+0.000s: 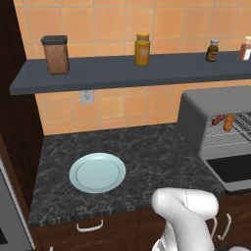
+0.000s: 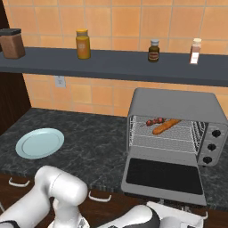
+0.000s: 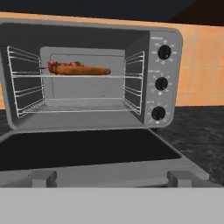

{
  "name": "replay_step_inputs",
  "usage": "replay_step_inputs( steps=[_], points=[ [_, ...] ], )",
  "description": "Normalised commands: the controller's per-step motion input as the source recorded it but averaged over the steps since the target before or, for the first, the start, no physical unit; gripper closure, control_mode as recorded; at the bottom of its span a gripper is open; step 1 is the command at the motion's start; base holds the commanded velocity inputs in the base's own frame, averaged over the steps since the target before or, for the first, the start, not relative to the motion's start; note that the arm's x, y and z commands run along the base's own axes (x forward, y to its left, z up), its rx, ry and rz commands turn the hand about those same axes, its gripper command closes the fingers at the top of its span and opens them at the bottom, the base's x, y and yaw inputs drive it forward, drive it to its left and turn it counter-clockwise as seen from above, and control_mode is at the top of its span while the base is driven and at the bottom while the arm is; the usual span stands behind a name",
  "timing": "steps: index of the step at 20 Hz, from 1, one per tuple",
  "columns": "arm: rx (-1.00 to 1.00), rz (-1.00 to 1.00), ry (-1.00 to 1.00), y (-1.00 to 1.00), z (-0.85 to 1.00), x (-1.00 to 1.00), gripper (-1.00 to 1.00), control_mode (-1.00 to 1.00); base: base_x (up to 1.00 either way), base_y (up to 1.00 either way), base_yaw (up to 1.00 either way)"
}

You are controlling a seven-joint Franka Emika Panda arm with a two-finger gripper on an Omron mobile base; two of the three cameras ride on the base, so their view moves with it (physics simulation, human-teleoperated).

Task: Pick up the kebab skewer and baguette bread, and place them inside the toaster oven. Close the toaster oven door and start by setting the timer.

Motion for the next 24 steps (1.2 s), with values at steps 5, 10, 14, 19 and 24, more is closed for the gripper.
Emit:
replay_step_inputs(
  steps=[5, 10, 14, 19, 24],
  points=[
    [-0.1, 0.15, 0.07, 0.0, -0.63, 0.03, -1.0, -1.0, 0.0, 0.0, 0.0],
    [-0.02, 0.1, 0.01, 0.0, -0.47, 0.05, -1.0, -1.0, 0.0, 0.0, 0.0],
    [0.0, 0.0, 0.0, 0.01, -0.23, 0.22, -1.0, -1.0, 0.0, 0.0, 0.0],
    [0.0, 0.0, 0.0, 0.01, -0.04, 0.25, -1.0, -1.0, 0.0, 0.0, 0.0],
    [0.0, 0.0, 0.0, 0.0, -0.08, 0.09, -1.0, -1.0, 0.0, 0.0, 0.0]
  ],
)
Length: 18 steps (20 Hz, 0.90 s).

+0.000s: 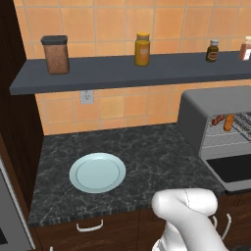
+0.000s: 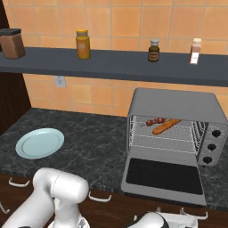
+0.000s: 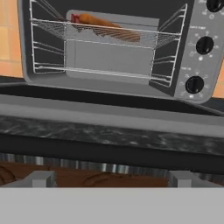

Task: Pick up the kebab skewer and baguette bread, and place them inside the toaster oven. Close the toaster oven door and start by setting the timer.

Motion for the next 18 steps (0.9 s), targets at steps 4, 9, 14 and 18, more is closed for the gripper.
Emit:
replay_step_inputs(
  steps=[4, 9, 14, 18],
  points=[
    [0.01, -0.03, 0.02, 0.0, -0.17, 0.14, -1.0, -1.0, 0.0, 0.0, 0.0],
    [0.02, -0.03, 0.0, 0.0, -0.04, 0.28, -1.0, -1.0, 0.0, 0.0, 0.0],
    [0.0, -0.01, 0.0, 0.0, -0.01, 0.21, -1.0, -1.0, 0.0, 0.0, 0.0],
    [0.0, 0.0, 0.02, 0.0, -0.04, 0.13, -1.0, -1.0, 0.0, 0.0, 0.0]
  ],
)
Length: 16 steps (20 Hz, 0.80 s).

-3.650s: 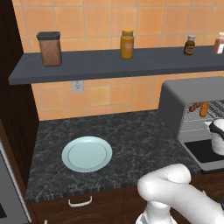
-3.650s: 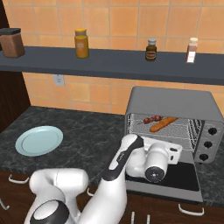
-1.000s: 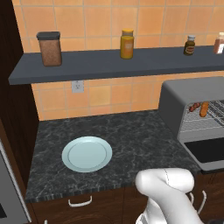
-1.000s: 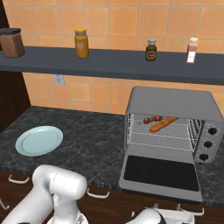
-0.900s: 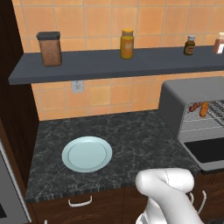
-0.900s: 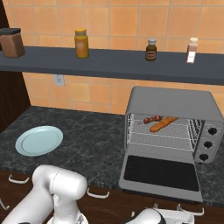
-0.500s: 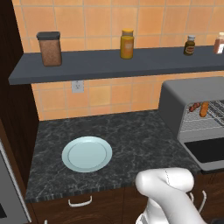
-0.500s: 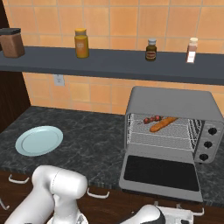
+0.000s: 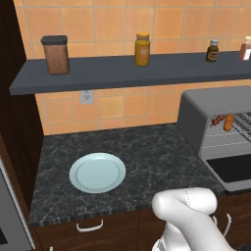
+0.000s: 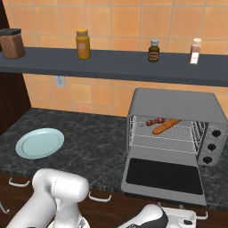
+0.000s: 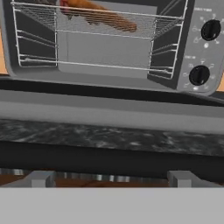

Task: Pick up the kebab skewer and baguette bread, and place them inside the toaster oven. Close the toaster oven door and start by setting the timer.

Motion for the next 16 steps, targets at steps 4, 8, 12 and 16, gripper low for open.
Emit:
replay_step_inputs(
  steps=[4, 8, 12, 16],
  points=[
    [0.0, -0.04, 0.01, 0.0, -0.17, 0.0, -1.0, -1.0, 0.0, 0.0, 0.0],
    [0.0, -0.05, 0.0, 0.0, -0.13, 0.03, -1.0, -1.0, 0.0, 0.0, 0.0],
    [0.02, -0.05, 0.0, 0.0, -0.04, 0.25, -1.0, -1.0, 0.0, 0.0, 0.0],
    [0.01, 0.0, 0.0, 0.0, 0.0, 0.36, -1.0, -1.0, 0.0, 0.0, 0.0]
  ],
)
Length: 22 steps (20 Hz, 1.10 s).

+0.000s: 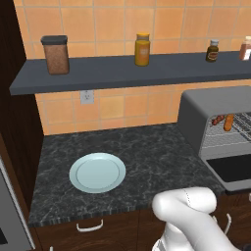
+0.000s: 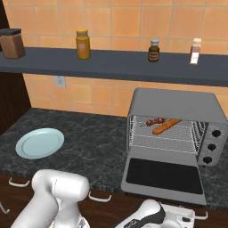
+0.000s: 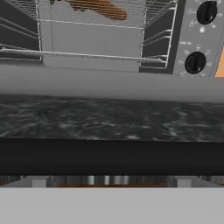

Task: Pick up the kebab skewer and baguette bread, and place them inside the toaster oven. Close the toaster oven door and start by setting the timer.

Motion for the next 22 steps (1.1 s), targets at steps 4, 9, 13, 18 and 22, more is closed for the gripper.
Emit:
replay_step_inputs(
  steps=[4, 9, 13, 18, 22],
  points=[
    [0.0, 0.0, 0.0, 0.0, 0.0, 0.33, -1.0, -1.0, 0.0, 0.0, 0.0],
    [0.0, 0.0, -0.03, 0.0, 0.06, 0.18, -1.0, -1.0, 0.0, 0.0, 0.0],
    [0.0, 0.0, -0.08, 0.0, 0.25, 0.18, -1.0, -1.0, 0.0, 0.0, 0.0],
    [0.0, 0.0, -0.09, 0.0, 0.41, 0.19, -1.0, -1.0, 0.0, 0.0, 0.0],
    [0.0, 0.0, -0.09, 0.0, 0.52, 0.16, -1.0, -1.0, 0.0, 0.0, 0.0]
  ],
)
